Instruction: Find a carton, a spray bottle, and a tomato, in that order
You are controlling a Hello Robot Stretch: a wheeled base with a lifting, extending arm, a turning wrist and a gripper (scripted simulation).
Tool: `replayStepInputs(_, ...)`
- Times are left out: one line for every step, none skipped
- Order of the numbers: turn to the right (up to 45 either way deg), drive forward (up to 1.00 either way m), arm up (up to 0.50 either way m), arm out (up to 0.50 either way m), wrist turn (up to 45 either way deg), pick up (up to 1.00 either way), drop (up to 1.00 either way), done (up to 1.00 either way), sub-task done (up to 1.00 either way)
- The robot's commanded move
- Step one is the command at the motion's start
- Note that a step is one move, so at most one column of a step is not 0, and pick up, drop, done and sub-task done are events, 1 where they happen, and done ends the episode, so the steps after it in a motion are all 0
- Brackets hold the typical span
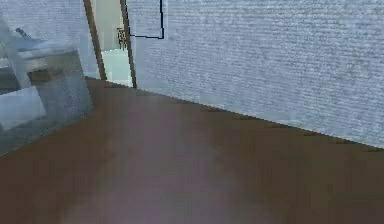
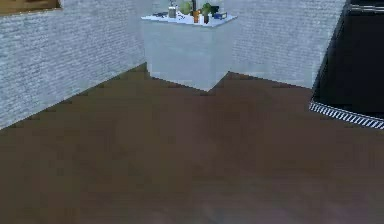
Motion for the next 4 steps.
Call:
replayStepInputs(-18.0,0.00,0.00,0.00,0.0,0.00,0.00,0.00,0.00)
replayStepInputs(0.0,1.00,0.00,0.00,0.0,0.00,0.00,0.00,0.00)
replayStepInputs(0.0,1.00,0.00,0.00,0.0,0.00,0.00,0.00,0.00)
replayStepInputs(0.0,1.00,0.00,0.00,0.0,0.00,0.00,0.00,0.00)
